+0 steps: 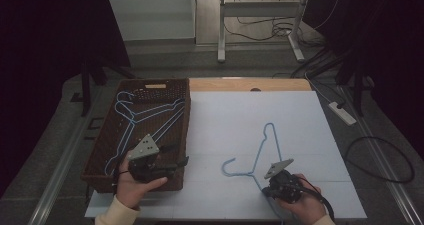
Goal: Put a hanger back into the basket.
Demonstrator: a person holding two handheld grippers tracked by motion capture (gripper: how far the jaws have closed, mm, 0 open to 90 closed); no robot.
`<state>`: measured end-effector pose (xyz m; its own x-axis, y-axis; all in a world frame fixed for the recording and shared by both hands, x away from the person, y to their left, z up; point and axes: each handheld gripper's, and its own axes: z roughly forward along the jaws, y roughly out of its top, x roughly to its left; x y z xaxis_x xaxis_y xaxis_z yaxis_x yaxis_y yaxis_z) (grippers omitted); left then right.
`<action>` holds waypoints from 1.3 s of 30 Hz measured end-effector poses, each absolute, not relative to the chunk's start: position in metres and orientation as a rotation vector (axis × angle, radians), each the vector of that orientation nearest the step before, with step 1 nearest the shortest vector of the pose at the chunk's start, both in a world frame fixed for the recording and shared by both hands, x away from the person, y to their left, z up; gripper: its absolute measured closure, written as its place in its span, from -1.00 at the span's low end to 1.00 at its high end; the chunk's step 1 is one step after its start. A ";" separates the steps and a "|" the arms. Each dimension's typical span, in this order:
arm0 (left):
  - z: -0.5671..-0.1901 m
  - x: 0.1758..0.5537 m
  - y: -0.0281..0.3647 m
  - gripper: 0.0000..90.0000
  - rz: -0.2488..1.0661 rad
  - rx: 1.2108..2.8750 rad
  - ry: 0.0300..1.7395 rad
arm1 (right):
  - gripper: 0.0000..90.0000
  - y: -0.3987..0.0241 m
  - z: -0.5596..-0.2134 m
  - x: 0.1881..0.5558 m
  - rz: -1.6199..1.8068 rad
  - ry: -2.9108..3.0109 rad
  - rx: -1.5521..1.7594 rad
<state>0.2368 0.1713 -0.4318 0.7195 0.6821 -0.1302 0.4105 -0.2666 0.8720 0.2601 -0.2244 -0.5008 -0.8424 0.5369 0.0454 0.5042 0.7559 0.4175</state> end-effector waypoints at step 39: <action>-0.431 0.235 0.174 -0.23 0.329 1.891 0.844 | -0.01 -0.149 -0.487 0.342 0.781 2.857 0.780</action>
